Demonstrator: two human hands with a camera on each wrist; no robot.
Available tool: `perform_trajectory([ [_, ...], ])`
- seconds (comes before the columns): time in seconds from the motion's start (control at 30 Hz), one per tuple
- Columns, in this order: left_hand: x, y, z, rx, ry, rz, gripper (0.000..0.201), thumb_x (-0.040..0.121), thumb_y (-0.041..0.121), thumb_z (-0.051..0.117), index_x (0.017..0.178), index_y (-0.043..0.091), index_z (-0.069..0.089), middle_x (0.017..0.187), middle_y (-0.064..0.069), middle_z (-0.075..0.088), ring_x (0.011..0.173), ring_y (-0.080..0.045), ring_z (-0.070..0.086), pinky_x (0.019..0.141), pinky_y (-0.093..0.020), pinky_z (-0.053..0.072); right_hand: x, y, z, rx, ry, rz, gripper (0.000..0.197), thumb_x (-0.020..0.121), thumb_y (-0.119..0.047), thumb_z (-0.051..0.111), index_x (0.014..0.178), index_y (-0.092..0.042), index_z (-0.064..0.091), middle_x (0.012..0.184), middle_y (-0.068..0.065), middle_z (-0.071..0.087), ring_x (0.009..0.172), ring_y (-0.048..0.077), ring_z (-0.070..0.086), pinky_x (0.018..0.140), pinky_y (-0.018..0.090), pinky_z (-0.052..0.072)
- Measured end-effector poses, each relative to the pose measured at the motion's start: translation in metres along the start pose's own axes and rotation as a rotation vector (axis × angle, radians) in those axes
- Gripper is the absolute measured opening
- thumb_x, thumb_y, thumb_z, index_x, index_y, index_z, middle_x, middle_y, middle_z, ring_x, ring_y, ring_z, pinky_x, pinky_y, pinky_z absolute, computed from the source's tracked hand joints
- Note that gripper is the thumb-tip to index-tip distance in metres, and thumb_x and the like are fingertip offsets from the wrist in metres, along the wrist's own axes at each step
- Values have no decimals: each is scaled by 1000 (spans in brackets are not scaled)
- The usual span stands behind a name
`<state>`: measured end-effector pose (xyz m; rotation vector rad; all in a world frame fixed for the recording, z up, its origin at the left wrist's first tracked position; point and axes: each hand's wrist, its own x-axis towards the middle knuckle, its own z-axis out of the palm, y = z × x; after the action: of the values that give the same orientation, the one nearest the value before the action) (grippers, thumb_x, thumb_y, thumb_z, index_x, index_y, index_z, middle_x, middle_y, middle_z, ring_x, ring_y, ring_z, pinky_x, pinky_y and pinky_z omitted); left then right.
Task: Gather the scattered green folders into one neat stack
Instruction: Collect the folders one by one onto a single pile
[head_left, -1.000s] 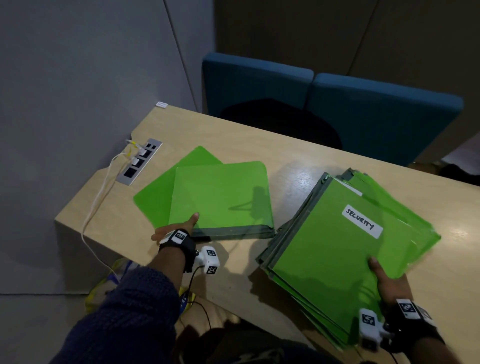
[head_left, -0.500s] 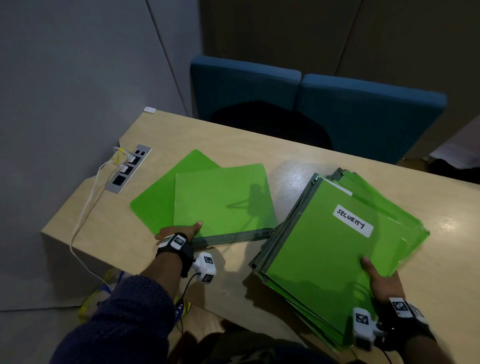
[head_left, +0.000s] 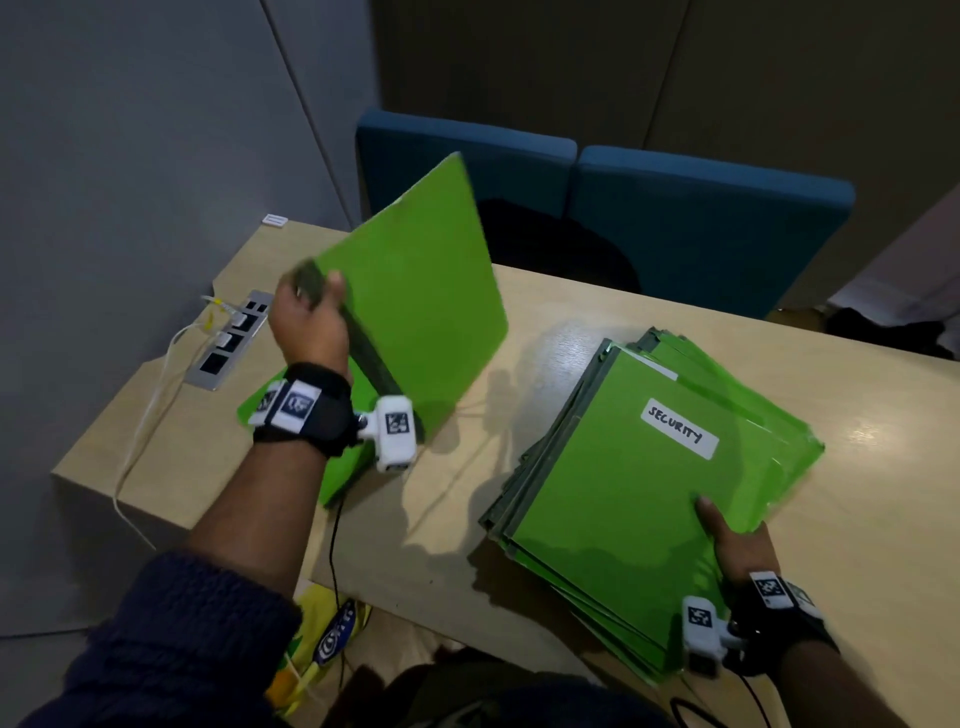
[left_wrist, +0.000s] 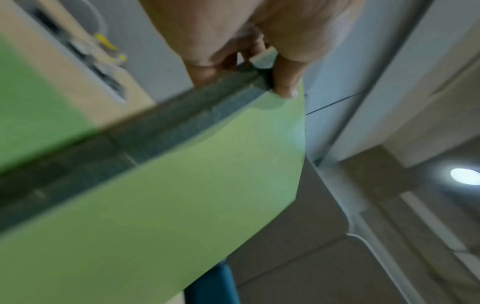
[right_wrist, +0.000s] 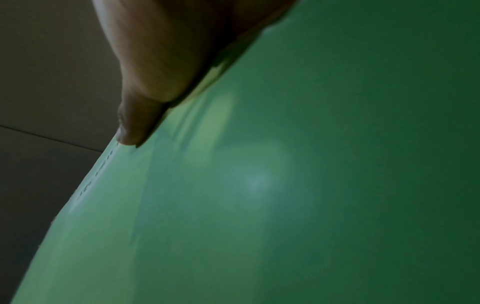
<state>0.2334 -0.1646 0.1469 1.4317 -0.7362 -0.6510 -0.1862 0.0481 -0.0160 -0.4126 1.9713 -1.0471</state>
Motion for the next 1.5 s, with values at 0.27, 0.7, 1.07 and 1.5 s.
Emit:
perform_trajectory([
  [0.27,32,3,16,180,171,7,32,96,13,52,124,-3,52,118,-13,61,103,-20,58,85,-16,42,6,13,-4,-10,-16,29,92,57,-71,80,132,-25,53,120,9,67,99,34,66,83,51,55],
  [0.7,79,-109,-101,869,-26,-443,43,99,21,46,130,-9,50,137,-27,50,126,-42,48,107,-45,38,-6,-5,3,-39,1,11,89,66,-61,74,137,-12,51,133,17,62,104,31,60,97,46,44],
  [1.07,43,-149,-121,1726,-764,-274,63,80,26,69,138,18,48,146,-11,46,129,-33,49,103,-44,44,-7,-5,0,39,-22,11,132,24,-84,78,135,-17,55,117,13,68,94,28,68,74,34,52],
  [1.5,82,-166,-71,1242,-343,-501,49,91,27,54,130,-2,55,136,-23,53,122,-40,52,99,-43,44,-5,-5,4,-49,-13,32,109,47,-78,75,137,-19,53,121,16,68,95,35,68,84,46,53],
])
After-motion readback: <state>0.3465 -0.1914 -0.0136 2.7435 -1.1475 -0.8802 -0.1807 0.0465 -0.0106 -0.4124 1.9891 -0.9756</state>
